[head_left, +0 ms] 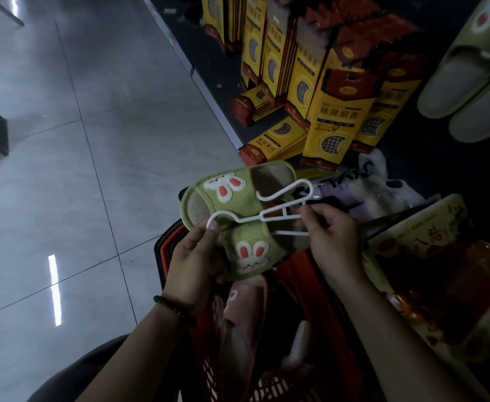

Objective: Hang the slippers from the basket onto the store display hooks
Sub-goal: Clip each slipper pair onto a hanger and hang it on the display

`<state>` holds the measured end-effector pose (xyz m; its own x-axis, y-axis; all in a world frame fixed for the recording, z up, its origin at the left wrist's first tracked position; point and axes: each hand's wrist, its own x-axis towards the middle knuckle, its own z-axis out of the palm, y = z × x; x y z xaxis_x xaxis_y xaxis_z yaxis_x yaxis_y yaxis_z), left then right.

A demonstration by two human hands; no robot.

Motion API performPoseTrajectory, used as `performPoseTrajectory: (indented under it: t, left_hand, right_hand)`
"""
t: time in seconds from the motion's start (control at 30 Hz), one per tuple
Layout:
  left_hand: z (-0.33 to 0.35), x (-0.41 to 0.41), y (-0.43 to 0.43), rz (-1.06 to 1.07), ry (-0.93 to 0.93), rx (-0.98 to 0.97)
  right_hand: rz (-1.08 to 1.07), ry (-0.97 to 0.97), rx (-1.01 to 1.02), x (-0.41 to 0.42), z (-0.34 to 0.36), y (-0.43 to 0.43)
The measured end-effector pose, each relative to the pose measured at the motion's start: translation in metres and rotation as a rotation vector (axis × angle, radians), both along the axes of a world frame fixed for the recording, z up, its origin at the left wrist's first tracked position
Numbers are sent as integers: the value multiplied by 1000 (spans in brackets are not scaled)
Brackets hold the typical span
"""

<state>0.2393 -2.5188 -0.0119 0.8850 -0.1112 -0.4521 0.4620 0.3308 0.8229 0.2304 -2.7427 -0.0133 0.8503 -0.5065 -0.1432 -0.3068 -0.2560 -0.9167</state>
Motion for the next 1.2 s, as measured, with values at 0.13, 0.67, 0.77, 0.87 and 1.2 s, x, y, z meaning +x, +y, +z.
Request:
performPoseTrajectory:
  t: [0.13,0.67,0.77,0.87,1.2]
  left_hand:
    - [1,4,3,-27,-7,-74]
    - [10,1,2,-105,-82,15]
    - [13,2,4,-143,-78,9]
    - [11,5,8,-187,-83,-8]
    - [44,10,33,-436,-126,397]
  right_hand:
    - [92,24,45,-1,1,6]
    - [139,43,-25,2,-1,-11]
    - [213,77,11,1,-4,-10]
    - [264,65,73,0,-4,-9]
    - [395,92,42,-14,-16,19]
